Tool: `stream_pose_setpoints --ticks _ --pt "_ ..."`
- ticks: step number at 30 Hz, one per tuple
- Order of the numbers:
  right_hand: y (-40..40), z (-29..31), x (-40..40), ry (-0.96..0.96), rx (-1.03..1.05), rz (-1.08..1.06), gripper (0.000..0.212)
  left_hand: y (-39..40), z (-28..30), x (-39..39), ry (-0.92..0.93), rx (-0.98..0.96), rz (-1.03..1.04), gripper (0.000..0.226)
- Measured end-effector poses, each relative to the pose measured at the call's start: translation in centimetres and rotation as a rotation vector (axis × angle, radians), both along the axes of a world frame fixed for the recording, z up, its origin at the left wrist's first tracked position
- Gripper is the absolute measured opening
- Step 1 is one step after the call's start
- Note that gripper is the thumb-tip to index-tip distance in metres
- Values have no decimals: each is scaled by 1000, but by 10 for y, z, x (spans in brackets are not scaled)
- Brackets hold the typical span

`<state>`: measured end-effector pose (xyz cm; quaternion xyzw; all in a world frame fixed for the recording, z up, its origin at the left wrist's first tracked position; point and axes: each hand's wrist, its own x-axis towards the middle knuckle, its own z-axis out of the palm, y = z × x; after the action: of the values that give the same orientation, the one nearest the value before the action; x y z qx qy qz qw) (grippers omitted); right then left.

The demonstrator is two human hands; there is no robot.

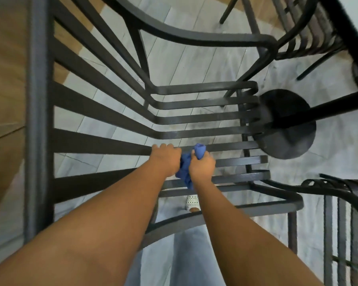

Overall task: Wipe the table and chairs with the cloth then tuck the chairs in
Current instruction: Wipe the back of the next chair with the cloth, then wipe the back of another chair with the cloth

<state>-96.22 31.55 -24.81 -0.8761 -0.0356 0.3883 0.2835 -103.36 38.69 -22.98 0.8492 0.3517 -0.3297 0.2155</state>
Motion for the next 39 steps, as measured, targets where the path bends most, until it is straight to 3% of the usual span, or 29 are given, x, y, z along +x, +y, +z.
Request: stream_pose_setpoints --ticks 5,10,18,26,32,39 --pt "16 27 -31 -74 -126 -85 38 24 38 -12 -21 57 -193 41" --pt "27 50 -48 -97 -89 -136 68 42 54 -19 -25 149 -328 66" --pt "45 72 -42 -311 -299 81 86 77 75 -15 -100 346 -496 102" --pt "77 91 -30 -327 -325 77 79 136 87 -5 -64 369 -602 100" --pt "114 102 -32 -367 -78 -147 74 188 97 12 -113 350 -734 90" --pt "168 120 -30 -506 -320 -93 82 234 119 21 -213 328 -837 85"
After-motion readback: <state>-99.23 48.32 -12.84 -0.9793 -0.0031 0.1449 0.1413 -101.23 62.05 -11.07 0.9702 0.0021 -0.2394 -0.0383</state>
